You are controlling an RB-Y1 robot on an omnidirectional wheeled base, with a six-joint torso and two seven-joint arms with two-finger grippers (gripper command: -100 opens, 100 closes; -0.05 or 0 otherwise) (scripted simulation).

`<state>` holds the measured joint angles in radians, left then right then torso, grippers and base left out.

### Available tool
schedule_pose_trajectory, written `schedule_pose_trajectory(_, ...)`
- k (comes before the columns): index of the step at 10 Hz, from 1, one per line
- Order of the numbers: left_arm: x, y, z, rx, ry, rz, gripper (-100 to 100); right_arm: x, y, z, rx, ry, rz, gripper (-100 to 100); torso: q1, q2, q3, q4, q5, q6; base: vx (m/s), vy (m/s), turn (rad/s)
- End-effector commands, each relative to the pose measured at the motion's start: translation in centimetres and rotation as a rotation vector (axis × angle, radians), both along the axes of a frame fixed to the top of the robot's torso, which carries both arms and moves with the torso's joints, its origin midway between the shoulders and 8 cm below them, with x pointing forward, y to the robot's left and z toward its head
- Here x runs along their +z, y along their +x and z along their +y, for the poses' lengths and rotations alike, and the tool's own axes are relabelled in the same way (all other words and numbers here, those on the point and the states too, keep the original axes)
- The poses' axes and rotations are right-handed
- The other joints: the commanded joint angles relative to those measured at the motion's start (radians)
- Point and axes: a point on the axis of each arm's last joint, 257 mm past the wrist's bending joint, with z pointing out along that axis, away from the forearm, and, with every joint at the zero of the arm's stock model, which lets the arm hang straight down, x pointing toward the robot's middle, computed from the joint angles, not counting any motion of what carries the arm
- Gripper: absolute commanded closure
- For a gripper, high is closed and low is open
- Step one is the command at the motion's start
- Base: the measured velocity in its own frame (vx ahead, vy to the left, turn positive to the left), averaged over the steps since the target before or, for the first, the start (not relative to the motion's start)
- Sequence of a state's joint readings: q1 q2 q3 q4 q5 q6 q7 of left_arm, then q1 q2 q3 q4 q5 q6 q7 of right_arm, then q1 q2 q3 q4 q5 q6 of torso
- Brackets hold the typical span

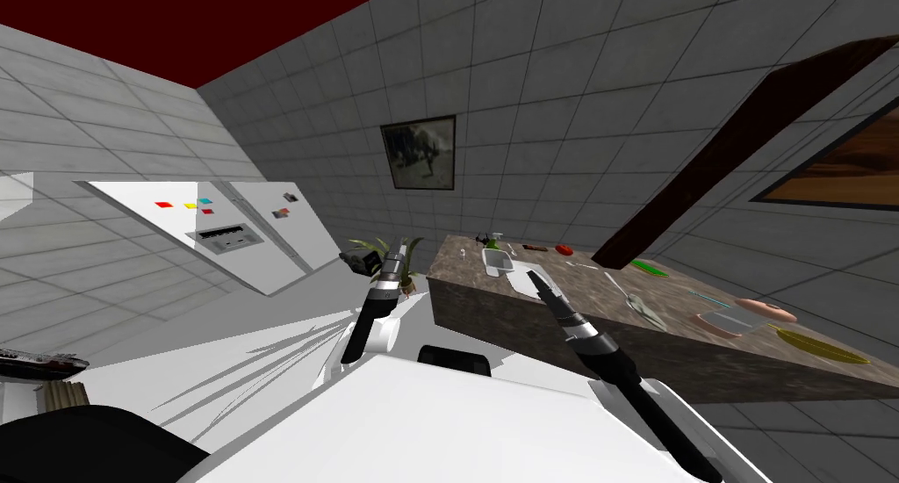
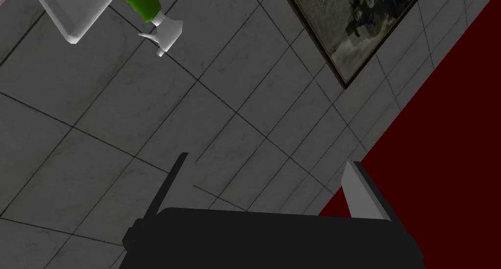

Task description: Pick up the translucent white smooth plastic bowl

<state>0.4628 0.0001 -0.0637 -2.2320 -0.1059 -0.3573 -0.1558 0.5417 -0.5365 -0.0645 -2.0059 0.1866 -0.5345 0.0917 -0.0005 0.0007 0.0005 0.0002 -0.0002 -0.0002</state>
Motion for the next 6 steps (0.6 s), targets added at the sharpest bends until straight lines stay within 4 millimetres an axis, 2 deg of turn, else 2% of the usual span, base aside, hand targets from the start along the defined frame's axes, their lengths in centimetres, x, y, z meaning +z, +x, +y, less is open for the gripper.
schedule_pose_trajectory(1, 0.0, 0.0, 0.0, 0.0, 0.0, 0.0, 0, -1.4, -0.1, -1.3, -0.009, -0.086, 0.033, -100, 0.0, 0.0, 0.0, 0.0, 0.0, 0.0, -0.009, -0.002, -0.08)
schedule_pose_trajectory(2, 0.0, 0.0, 0.0, 0.0, 0.0, 0.0, 0, -1.4, -0.1, -1.3, 0.003, -0.108, 0.037, -100, 0.0, 0.0, 0.0, 0.0, 0.0, 0.0, -0.009, 0.0, -0.031)
schedule_pose_trajectory(3, 0.0, 0.0, 0.0, 0.0, 0.0, 0.0, 0, -2.6, -0.1, -2.5, -0.008, -0.177, 0.064, -100, 0.0, 0.0, 0.0, 0.0, 0.0, 0.0, -0.01, 0.0, -0.046)
schedule_pose_trajectory(4, 0.0, 0.0, 0.0, 0.0, 0.0, 0.0, 0, -2.6, -0.1, -2.5, 0.004, -0.197, 0.067, -100, 0.0, 0.0, 0.0, 0.0, 0.0, 0.0, -0.009, 0.001, -0.031)
schedule_pose_trajectory(5, 0.0, 0.0, 0.0, 0.0, 0.0, 0.0, 0, -3.7, -0.2, -3.9, -0.008, -0.263, 0.094, -100, 0.0, 0.0, 0.0, 0.0, 0.0, 0.0, -0.01, 0.003, -0.039)
schedule_pose_trajectory(6, 0.0, 0.0, 0.0, 0.0, 0.0, 0.0, 0, -3.7, -0.2, -3.9, 0.005, -0.287, 0.097, -100, 0.0, 0.0, 0.0, 0.0, 0.0, 0.0, -0.009, 0.004, -0.031)
